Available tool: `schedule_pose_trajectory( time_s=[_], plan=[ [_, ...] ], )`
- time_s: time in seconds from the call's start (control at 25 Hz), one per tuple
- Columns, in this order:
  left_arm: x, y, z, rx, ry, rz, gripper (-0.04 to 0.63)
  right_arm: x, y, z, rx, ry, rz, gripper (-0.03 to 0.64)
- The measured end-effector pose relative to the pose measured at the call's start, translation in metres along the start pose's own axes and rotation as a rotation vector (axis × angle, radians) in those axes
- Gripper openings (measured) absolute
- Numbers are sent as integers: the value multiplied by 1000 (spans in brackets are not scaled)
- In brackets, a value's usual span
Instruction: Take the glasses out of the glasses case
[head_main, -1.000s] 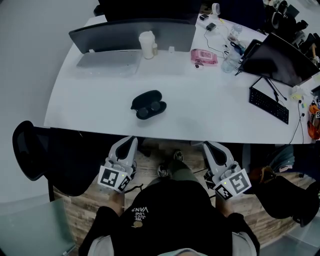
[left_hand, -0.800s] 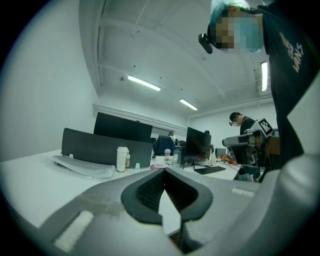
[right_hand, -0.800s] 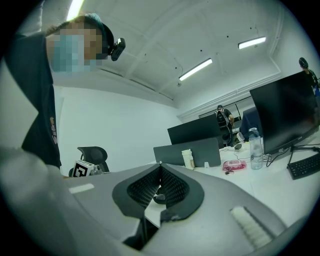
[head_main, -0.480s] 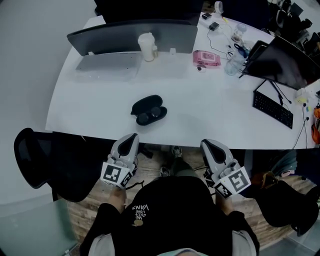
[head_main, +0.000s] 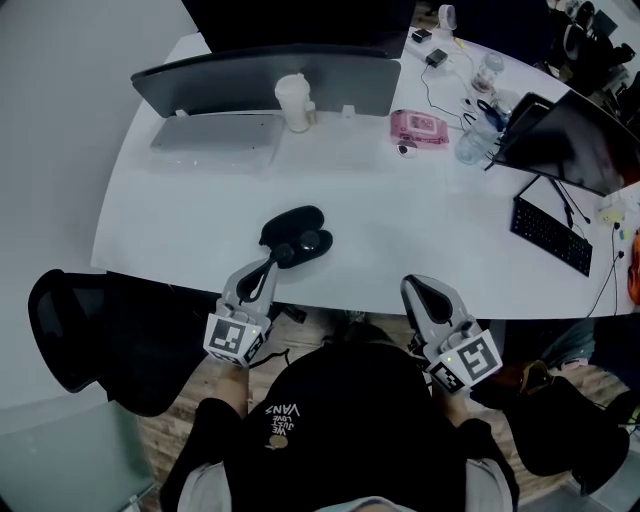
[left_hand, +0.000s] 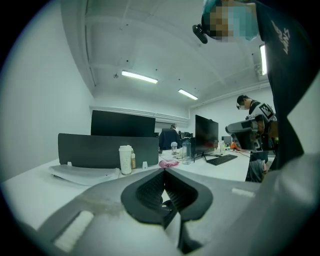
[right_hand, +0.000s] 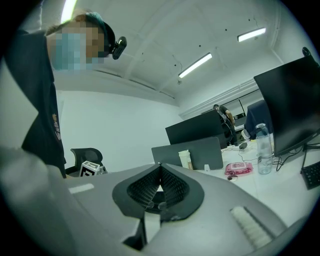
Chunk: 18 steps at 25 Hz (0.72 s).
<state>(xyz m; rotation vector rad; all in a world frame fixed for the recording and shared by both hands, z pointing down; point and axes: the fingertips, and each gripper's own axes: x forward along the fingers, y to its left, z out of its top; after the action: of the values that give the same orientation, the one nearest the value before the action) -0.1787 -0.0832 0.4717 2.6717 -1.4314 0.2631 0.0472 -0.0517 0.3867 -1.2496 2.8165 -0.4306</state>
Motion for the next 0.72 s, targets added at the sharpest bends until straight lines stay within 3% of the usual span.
schedule_pose_trajectory(
  time_s=[0.44,0.72],
  plan=[
    [30,14,-15,28,51,-8,2,26,-25,1,10,14,22,2],
    [47,18,-21,113,98,-46,3,35,-37,0,22,7,23,2]
  ],
)
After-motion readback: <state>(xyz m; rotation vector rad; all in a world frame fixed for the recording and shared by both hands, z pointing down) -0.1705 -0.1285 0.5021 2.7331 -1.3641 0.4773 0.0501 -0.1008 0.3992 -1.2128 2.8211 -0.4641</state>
